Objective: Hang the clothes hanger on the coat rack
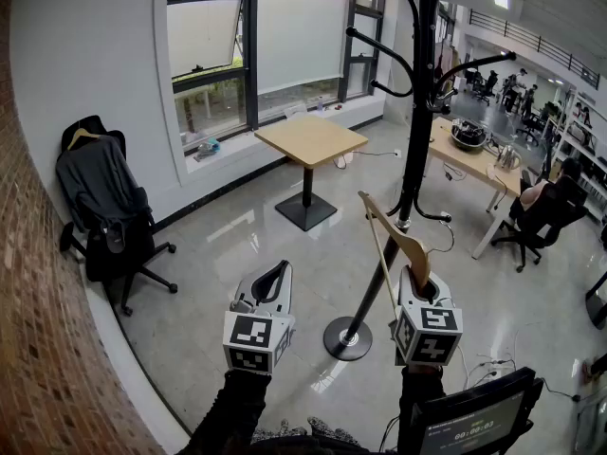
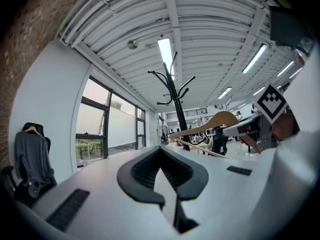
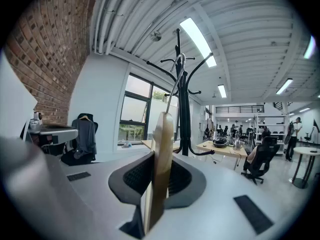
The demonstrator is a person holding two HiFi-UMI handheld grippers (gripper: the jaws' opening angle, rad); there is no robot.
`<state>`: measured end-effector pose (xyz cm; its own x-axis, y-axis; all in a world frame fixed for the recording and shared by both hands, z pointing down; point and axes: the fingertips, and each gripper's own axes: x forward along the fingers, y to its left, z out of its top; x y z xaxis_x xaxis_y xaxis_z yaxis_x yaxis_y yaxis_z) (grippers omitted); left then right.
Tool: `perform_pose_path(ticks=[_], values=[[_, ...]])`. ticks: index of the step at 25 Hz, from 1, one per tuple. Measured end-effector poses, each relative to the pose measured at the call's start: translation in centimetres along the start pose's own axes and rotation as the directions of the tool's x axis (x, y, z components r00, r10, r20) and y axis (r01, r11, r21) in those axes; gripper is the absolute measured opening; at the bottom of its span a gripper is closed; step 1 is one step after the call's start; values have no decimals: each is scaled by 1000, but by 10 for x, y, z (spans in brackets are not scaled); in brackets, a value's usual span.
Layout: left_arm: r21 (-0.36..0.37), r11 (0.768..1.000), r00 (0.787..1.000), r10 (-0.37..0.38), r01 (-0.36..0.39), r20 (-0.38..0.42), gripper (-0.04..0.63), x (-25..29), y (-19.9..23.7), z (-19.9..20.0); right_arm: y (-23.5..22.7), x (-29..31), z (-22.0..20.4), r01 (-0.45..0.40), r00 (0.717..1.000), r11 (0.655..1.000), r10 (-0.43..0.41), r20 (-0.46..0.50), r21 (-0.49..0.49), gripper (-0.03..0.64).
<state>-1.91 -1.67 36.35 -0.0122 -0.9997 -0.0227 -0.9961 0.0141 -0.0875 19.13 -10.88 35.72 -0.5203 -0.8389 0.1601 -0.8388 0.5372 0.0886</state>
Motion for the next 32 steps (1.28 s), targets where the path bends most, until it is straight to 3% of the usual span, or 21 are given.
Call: perform_pose_path(ticks=[14, 23, 32], values=[[-57, 998, 1000, -18, 18, -13, 8, 42, 35, -28, 7, 50, 4, 40, 999, 999, -40, -13, -30, 52], [-34, 998, 998, -61, 60, -15, 8, 112, 61, -39, -10, 111, 18, 90, 996, 995, -89, 6, -45, 52], [4, 992, 992, -124, 124, 8, 8, 189, 82, -20, -29, 171, 34, 144, 990, 989, -144, 5, -40, 52]])
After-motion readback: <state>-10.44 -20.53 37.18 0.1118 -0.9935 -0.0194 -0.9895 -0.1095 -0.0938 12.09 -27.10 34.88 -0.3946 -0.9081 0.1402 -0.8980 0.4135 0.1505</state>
